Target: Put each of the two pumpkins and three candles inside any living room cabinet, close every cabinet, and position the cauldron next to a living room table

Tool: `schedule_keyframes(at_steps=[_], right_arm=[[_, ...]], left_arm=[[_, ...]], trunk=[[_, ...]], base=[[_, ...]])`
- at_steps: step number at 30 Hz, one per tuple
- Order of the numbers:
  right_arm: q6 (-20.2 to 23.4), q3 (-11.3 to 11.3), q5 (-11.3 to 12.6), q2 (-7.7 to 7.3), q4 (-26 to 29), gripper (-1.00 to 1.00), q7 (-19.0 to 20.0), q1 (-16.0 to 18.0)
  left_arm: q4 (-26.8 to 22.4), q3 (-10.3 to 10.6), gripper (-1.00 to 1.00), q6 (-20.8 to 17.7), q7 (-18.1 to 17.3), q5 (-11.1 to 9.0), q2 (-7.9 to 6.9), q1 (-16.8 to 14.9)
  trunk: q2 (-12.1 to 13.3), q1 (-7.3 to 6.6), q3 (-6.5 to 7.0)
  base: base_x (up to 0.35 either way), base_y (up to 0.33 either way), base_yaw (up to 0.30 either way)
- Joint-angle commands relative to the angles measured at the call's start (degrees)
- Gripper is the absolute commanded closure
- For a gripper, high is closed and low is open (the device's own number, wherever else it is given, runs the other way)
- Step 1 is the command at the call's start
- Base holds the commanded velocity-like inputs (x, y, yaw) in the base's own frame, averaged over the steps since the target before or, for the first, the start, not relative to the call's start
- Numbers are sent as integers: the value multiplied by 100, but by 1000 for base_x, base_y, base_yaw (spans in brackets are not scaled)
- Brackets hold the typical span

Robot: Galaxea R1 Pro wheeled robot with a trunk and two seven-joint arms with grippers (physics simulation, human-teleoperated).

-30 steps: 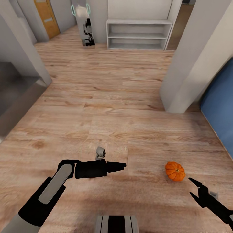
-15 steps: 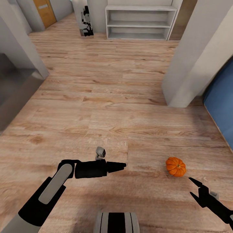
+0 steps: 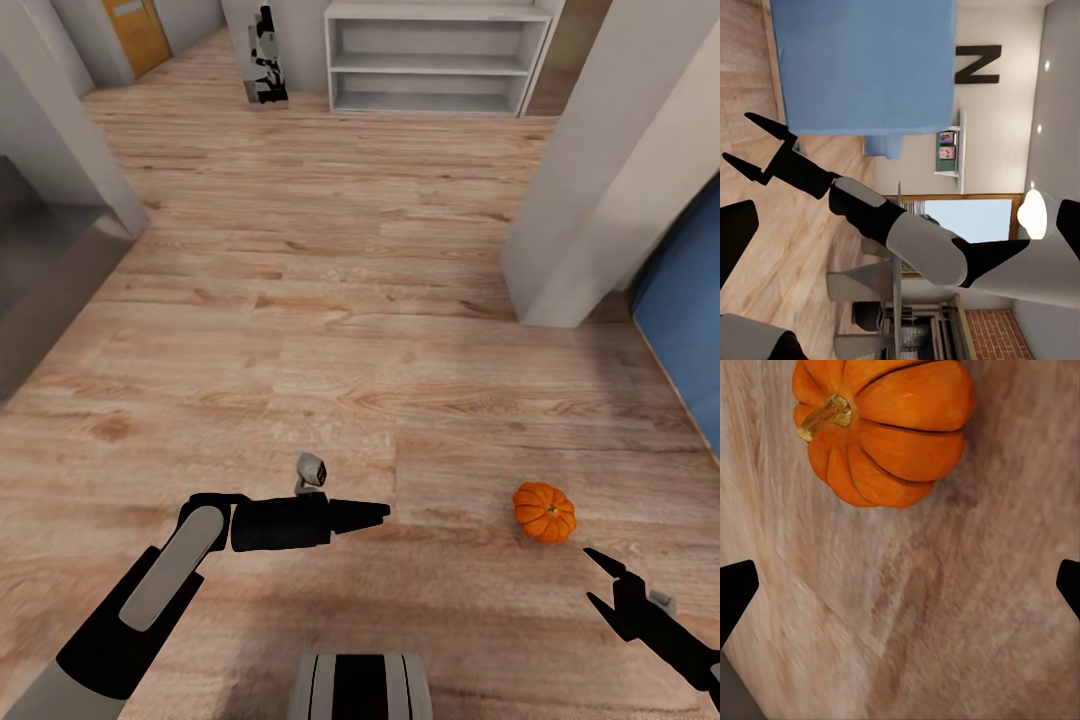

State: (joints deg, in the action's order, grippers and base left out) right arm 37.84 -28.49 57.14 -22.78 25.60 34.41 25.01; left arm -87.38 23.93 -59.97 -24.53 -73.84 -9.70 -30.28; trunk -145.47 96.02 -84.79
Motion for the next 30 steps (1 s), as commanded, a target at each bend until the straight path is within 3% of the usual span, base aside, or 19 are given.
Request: schedule_keyframes(at_steps=[1, 17, 30], right_arm=[[39, -25, 8, 2, -3, -100, 4, 4], [39, -29, -2, 2, -3, -100, 4, 4], [39, -34, -18, -7, -10, -100, -16, 4]], left_arm=[[2, 3, -100, -3, -48, 36, -4, -4], [10, -3, -100, -3, -50, 34, 3, -4], [10, -3, -100, -3, -44, 36, 3, -4]], trunk=[[-1, -1, -3], [-1, -1, -3], [-1, -1, -3]], base=[[23, 0, 0], [274, 0, 0], [59, 0, 0]])
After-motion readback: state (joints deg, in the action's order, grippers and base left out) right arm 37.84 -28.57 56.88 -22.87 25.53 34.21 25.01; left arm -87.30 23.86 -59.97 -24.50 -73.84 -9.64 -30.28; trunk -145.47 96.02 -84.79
